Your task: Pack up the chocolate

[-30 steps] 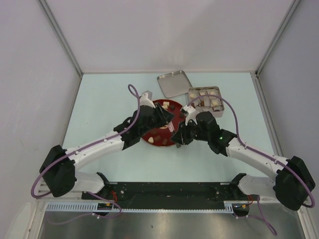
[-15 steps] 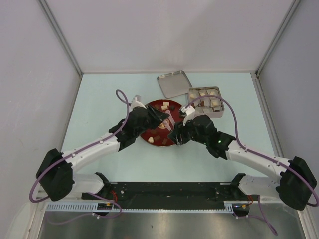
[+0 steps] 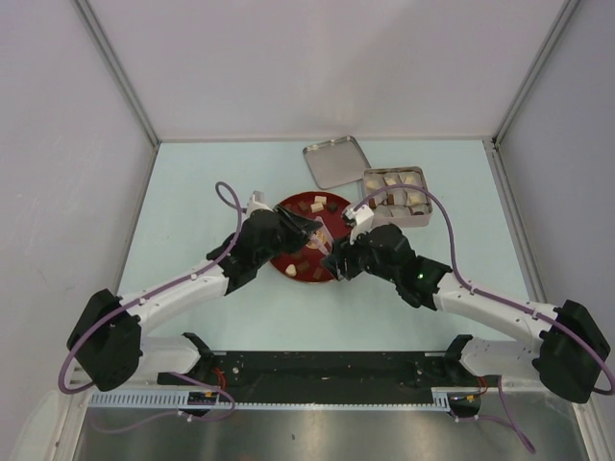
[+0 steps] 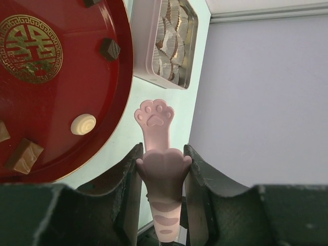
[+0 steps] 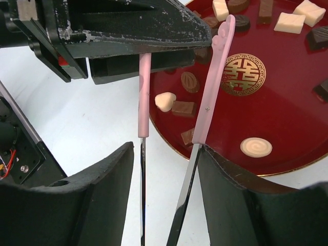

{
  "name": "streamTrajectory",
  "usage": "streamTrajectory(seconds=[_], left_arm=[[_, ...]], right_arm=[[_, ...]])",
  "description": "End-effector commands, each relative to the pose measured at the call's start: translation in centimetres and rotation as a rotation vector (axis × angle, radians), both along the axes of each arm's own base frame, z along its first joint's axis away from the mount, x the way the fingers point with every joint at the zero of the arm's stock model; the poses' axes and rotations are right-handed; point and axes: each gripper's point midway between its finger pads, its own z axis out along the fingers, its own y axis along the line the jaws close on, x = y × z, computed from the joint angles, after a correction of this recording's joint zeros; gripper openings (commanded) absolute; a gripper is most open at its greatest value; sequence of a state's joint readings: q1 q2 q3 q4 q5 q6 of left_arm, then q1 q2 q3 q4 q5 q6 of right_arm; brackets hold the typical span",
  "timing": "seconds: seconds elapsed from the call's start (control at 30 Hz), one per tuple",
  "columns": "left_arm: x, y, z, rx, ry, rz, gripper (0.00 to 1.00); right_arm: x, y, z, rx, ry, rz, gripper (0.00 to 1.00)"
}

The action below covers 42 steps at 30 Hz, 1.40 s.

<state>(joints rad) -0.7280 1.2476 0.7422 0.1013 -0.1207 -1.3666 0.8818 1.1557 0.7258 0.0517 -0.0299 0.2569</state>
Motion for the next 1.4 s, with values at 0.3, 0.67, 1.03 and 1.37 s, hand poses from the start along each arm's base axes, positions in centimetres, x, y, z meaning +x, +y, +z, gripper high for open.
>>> streamTrajectory(seconds=[0.3,0.67,1.03,1.37], left_arm=[[-0.7,-0.7,2.5,-0.126,-0.041,-0.031,0.12],[-0.9,2.7,1.7,0.021,-0.1,-0.001,0.79],[0.6,11.9,4.1,0.517,-0.35,0.068,0.93],[0.4,19.5,3.4,0.971,-0.412,0.032,1.0]], right_arm=[[0.3,1.1,2.3,0.049,-0.051,-0.002,0.35],[0.4,-0.2,3.0,-0.031,-0.064,-0.025,0.29],[0.1,-1.1,1.0,-0.193,-0.004,0.012,0.28],[0.4,-0.9,-2.1,-0.35,0.115,0.076,0.3]])
